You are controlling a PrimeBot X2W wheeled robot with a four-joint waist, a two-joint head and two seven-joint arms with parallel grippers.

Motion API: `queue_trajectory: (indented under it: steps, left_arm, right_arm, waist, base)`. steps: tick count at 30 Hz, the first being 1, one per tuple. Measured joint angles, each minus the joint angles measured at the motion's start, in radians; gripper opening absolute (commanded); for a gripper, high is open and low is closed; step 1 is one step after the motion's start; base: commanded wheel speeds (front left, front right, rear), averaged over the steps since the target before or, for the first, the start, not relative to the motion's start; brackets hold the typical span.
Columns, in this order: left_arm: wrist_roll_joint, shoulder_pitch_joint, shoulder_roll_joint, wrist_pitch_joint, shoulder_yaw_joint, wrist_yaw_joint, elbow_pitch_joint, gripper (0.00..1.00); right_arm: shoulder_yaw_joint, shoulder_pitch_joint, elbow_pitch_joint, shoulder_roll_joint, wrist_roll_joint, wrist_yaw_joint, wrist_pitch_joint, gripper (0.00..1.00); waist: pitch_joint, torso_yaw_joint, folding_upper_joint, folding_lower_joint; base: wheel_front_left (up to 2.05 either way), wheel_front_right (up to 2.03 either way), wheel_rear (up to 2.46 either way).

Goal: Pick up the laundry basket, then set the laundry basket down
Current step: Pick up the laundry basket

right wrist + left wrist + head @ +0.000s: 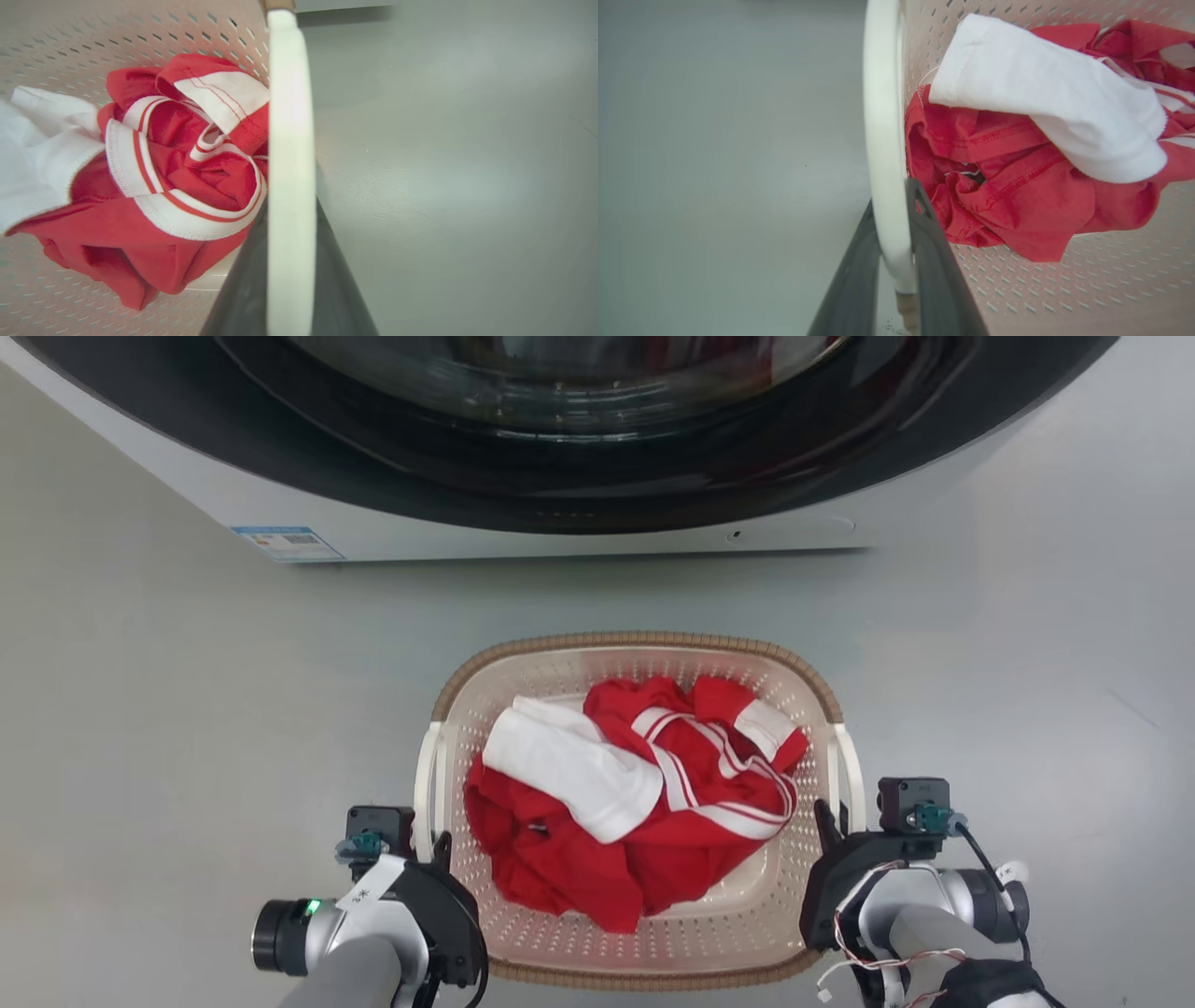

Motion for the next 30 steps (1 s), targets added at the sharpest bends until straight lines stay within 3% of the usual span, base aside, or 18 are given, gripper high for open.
queue_trajectory:
  steps: [30]
  left_arm:
    - [-0.089,0.281,0.009,0.170,-0.081,-0.034,0.063,0.00]
  right_arm:
    - [0.258,0.274,-0.042,-0.004,0.240,-0.026,0.237,0.00]
  waist:
    - [-0.430,-0.047,-0.0001,0.0000]
  base:
    - [0.00,0.00,0.00]
